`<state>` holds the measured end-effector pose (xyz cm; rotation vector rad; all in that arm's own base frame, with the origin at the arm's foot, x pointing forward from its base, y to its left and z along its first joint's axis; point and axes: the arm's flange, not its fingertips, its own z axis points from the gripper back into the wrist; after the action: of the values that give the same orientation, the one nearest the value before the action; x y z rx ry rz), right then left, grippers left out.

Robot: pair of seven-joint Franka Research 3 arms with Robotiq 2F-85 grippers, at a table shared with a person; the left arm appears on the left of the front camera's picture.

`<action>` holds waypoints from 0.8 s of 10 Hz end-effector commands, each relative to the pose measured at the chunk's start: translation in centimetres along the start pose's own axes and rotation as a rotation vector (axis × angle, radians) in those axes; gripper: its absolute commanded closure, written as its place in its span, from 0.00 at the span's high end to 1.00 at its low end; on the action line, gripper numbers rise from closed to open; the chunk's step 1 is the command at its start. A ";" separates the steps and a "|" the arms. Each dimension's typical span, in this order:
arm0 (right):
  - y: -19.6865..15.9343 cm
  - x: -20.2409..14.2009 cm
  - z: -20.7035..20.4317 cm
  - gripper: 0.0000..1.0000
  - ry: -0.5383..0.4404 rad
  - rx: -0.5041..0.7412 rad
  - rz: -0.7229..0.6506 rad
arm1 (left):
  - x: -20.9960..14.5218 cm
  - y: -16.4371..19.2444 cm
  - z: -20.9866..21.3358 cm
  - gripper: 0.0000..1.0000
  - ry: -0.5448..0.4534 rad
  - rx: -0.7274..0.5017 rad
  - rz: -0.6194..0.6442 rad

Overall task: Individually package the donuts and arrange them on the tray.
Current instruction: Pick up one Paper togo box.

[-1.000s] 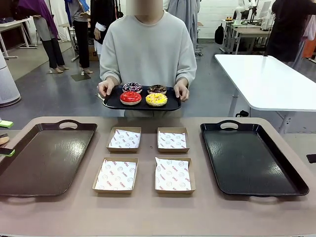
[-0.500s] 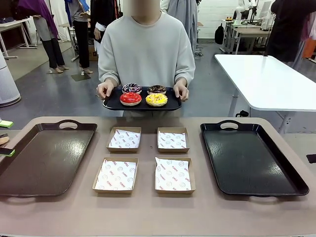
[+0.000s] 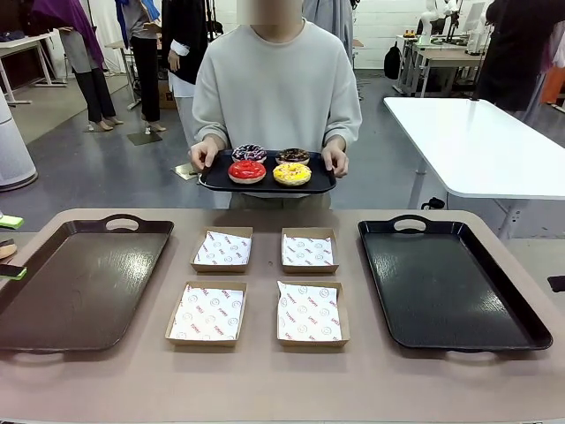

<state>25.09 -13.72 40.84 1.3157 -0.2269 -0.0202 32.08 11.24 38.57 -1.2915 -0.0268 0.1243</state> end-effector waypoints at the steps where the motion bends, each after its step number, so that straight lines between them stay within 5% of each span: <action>1: 0.2 0.1 0.2 1.00 -0.009 0.020 0.004 | 0.0 -0.2 0.1 1.00 -0.007 -0.015 -0.003; 8: 0.2 0.1 0.2 1.00 -0.009 0.020 0.004 | 0.0 -0.2 0.1 1.00 -0.007 -0.015 -0.003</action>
<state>25.08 -13.72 40.84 1.3157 -0.2269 -0.0202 32.08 11.24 38.57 -1.2916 -0.0267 0.1242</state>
